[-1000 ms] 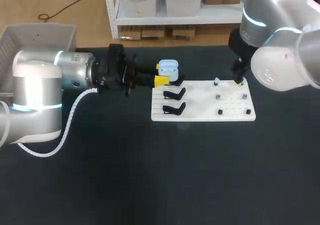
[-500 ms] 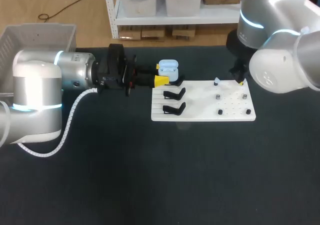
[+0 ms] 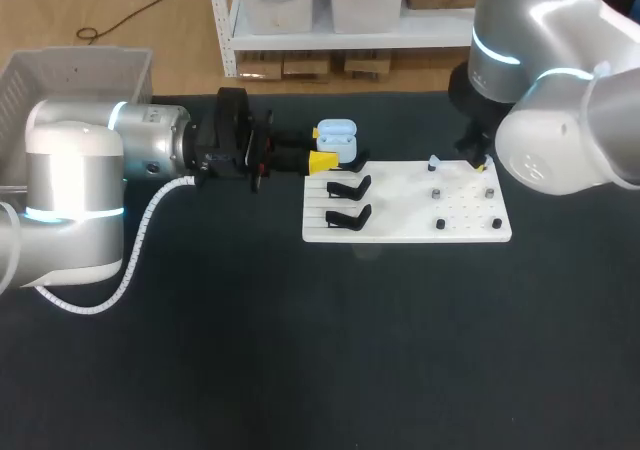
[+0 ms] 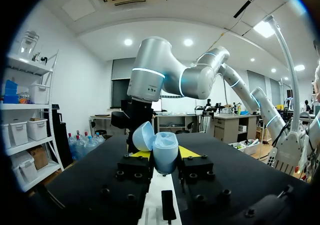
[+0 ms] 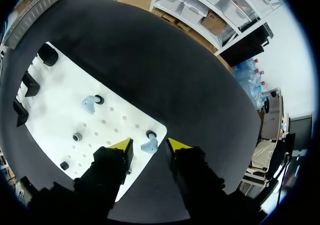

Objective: Pick up each earbud case from the left stands, insert the matching earbuds, close the lid, and place the case in the box.

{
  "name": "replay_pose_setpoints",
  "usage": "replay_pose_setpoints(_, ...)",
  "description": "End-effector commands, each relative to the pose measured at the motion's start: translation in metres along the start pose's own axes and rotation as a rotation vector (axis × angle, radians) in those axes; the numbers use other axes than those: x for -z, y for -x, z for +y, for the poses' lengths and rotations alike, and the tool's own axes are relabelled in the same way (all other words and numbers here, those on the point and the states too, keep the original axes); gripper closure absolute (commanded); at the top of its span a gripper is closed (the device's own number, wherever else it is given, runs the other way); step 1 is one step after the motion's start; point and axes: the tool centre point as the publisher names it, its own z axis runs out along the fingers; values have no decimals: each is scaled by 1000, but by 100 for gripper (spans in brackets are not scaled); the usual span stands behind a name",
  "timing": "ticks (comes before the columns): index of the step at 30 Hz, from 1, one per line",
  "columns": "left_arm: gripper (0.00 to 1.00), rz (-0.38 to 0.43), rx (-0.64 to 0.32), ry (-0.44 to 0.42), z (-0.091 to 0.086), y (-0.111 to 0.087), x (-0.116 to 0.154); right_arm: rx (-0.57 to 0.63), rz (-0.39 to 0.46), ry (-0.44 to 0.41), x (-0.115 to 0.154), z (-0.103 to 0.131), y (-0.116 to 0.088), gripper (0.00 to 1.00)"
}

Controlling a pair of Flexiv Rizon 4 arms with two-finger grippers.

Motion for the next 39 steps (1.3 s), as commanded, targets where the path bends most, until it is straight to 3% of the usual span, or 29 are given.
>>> replay_pose_setpoints(1,100,-3,-3,1,0,-1,0,-6,-12,-21,0,2,-2,58)
replay_pose_setpoints(22,100,-3,-3,1,0,-1,0,-29,-7,-42,-2,-2,-2,65)
replay_pose_setpoints(26,100,-3,-3,1,0,-1,0,-27,-3,-43,-3,-2,-2,76)
replay_pose_setpoints(30,100,-3,-3,1,0,-1,0,-26,0,-43,-4,-1,-2,100)
replay_pose_setpoints(39,100,-3,-3,1,0,-1,0,-35,-12,-67,14,-1,-7,100)
